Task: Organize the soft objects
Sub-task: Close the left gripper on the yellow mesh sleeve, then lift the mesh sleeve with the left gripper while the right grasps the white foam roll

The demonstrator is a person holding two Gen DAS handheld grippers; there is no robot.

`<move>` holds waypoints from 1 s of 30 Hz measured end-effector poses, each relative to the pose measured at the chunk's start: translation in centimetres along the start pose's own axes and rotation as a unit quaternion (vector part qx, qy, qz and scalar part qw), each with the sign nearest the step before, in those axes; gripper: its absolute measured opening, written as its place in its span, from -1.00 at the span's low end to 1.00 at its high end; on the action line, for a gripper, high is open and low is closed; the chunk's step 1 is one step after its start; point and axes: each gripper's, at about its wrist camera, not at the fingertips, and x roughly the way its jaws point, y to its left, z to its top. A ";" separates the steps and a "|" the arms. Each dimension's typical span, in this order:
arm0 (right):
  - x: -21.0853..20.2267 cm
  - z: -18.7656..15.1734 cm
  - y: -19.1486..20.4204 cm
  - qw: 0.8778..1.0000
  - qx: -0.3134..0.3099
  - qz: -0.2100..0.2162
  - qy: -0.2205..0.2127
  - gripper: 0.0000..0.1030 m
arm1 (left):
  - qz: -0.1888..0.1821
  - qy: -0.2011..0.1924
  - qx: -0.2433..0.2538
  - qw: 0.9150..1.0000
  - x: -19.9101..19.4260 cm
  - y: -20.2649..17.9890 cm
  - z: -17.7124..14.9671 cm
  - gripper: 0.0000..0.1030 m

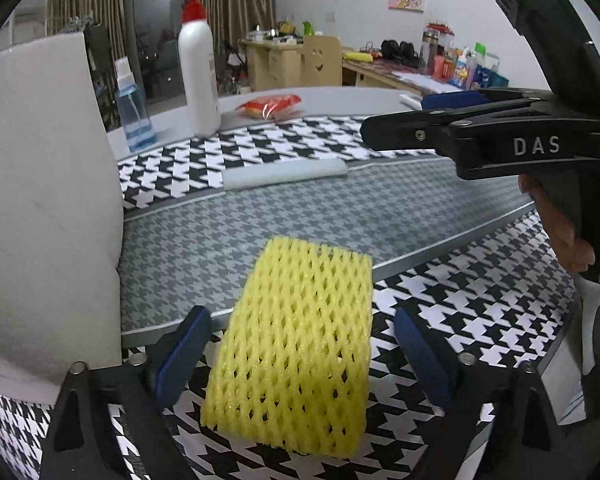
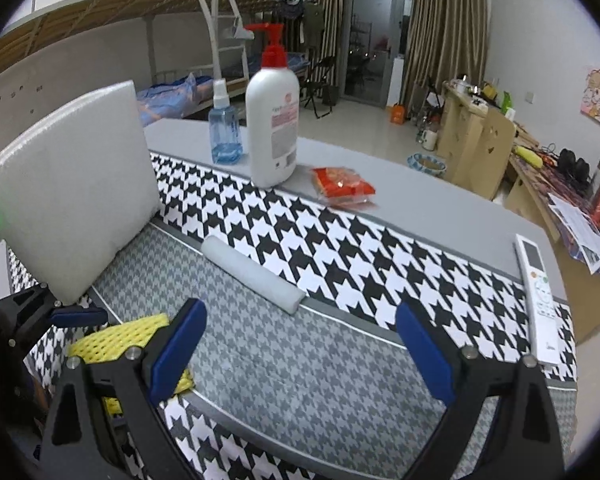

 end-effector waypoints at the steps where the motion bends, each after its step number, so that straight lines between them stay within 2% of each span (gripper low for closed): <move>1: 0.3 0.0 0.0 1.000 0.000 0.001 0.003 0.89 | 0.001 0.006 -0.003 1.000 0.2 0.1 0.0 0.66; 8: 1.7 0.2 0.0 1.000 0.004 0.027 0.011 0.89 | 0.011 0.010 0.007 1.000 0.0 -0.3 0.0 0.52; 11: 2.4 0.6 0.1 0.999 0.007 0.043 0.012 0.89 | 0.015 0.008 0.000 1.000 -0.1 0.1 0.0 0.33; 14: 3.0 0.6 0.2 0.998 0.006 0.052 0.020 0.85 | 0.021 0.004 -0.017 1.000 -0.2 0.7 0.3 -0.04; 16: 3.4 0.6 0.1 0.998 0.009 0.063 0.026 0.80 | 0.013 0.002 -0.023 1.000 -0.3 0.9 0.4 -0.50; 17: 3.6 0.6 0.1 0.998 0.010 0.064 0.027 0.78 | 0.007 0.002 -0.024 1.000 -0.3 1.0 0.4 -0.57; 19: 4.0 0.5 0.2 0.997 0.008 0.065 0.032 0.73 | 0.001 0.001 -0.027 1.000 -0.4 1.0 0.3 -0.59; 24: 4.9 0.7 0.8 0.997 -0.003 0.070 0.038 0.42 | -0.012 -0.006 -0.029 0.999 -0.6 1.0 0.3 -0.60; 28: 5.4 0.7 1.2 0.997 -0.012 0.069 0.040 0.39 | -0.009 -0.017 -0.036 0.999 -0.9 1.7 0.6 -0.60; 30: 5.7 0.7 1.3 0.996 -0.015 0.070 0.045 0.29 | -0.009 -0.019 -0.039 0.999 -1.0 1.9 0.7 -0.60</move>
